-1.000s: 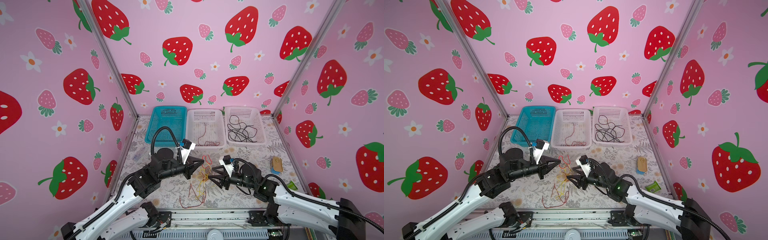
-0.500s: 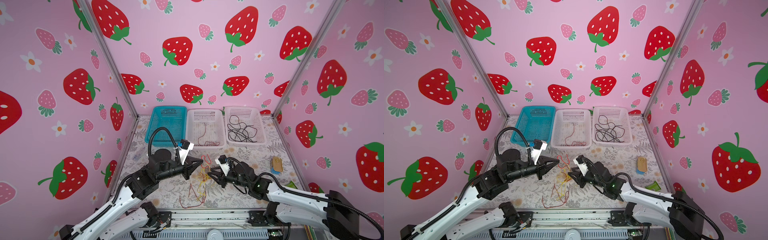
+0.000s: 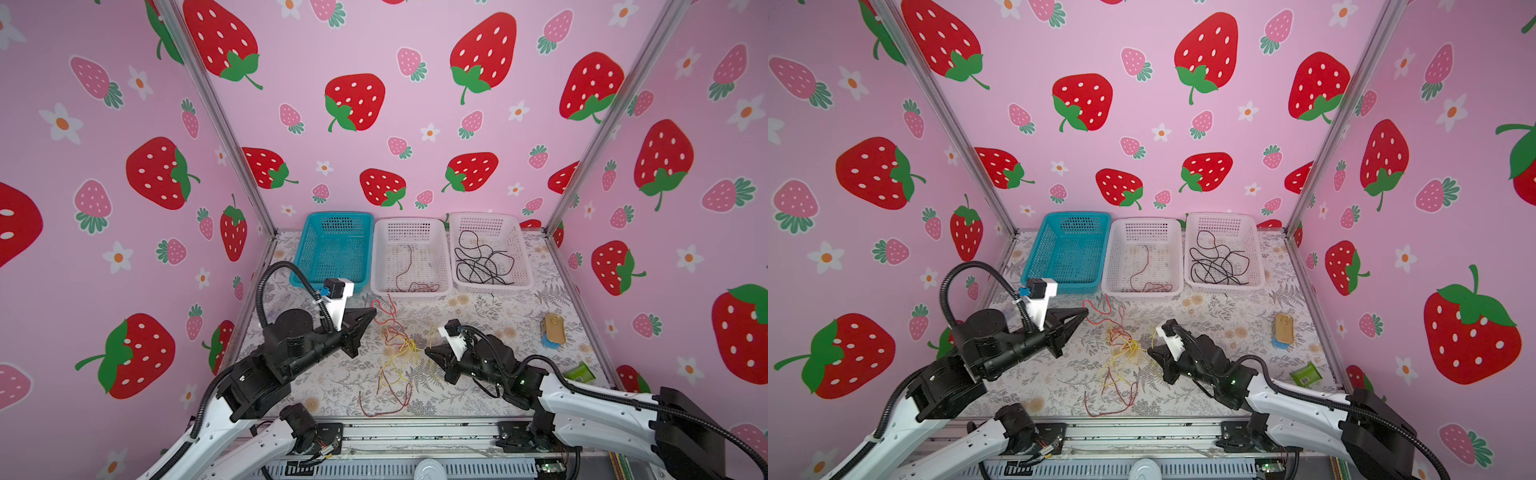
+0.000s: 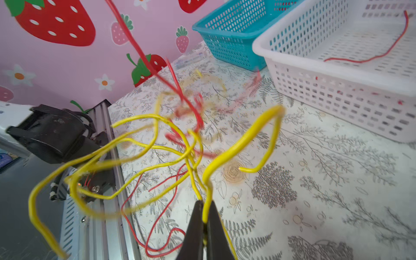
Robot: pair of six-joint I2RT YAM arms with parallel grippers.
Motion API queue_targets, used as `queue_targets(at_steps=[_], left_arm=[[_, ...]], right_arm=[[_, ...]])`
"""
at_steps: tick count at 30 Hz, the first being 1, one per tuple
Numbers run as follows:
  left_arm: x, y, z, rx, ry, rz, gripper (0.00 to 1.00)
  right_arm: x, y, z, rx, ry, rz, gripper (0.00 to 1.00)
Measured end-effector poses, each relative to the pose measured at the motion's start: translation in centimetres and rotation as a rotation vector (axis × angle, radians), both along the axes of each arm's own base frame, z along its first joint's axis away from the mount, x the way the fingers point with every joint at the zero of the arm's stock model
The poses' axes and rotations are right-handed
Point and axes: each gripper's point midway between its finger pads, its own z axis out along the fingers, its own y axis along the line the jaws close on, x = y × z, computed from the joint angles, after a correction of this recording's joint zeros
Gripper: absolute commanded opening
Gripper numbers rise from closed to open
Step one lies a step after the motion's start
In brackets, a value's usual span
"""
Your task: Untangle the cables
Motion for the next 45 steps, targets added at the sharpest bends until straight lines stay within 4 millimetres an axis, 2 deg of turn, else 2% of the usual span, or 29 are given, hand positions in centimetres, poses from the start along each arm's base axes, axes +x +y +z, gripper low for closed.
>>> queue_targets(at_steps=[4, 7, 13, 16, 17, 20, 24, 26, 28, 30, 33, 40, 45], left_arm=[[-1.2, 2.3, 5.2, -0.086, -0.107, 0.05, 0.0], [-1.9, 3.0, 7.1, -0.12, -0.143, 0.057, 0.0], [-1.8, 3.1, 6.9, -0.094, -0.128, 0.061, 0.0], [-1.8, 3.0, 6.7, -0.081, -0.121, 0.058, 0.0], [-1.8, 2.9, 6.6, -0.079, -0.118, 0.053, 0.0], [-1.8, 2.5, 6.4, -0.076, -0.108, 0.032, 0.0], [-1.8, 1.7, 6.2, -0.086, -0.085, 0.001, 0.0], [-1.8, 1.3, 5.9, -0.097, -0.073, -0.013, 0.0], [-1.7, 0.8, 5.4, -0.106, -0.056, -0.026, 0.0], [-1.4, 0.2, 4.6, -0.109, -0.029, -0.04, 0.0], [-0.9, -0.7, 4.0, -0.117, 0.005, -0.057, 0.0], [-0.7, -2.2, 4.1, -0.164, 0.039, -0.109, 0.0], [-0.8, -2.5, 4.3, -0.181, 0.049, -0.124, 0.0]], right_arm=[[2.0, -3.3, -3.8, -0.052, 0.09, -0.162, 0.0], [3.2, -5.5, -5.7, -0.066, 0.152, -0.261, 0.0], [4.8, -7.1, -7.5, -0.08, 0.238, -0.366, 0.0], [4.9, -7.1, -8.1, -0.098, 0.269, -0.369, 0.0], [5.0, -6.9, -8.0, -0.097, 0.272, -0.364, 0.0], [5.4, -5.7, -6.3, -0.06, 0.261, -0.33, 0.16], [5.8, -4.3, -2.7, -0.001, 0.196, -0.275, 0.41], [5.9, -3.9, -0.5, 0.037, 0.157, -0.252, 0.5], [5.9, -3.4, 1.9, 0.078, 0.113, -0.223, 0.51], [5.6, -2.8, 4.0, 0.116, 0.074, -0.182, 0.56], [4.7, -1.7, 5.7, 0.141, 0.042, -0.11, 0.58], [0.3, 2.0, 6.3, 0.113, -0.023, 0.103, 0.59], [-0.1, 3.3, 5.8, 0.081, -0.069, 0.141, 0.59]])
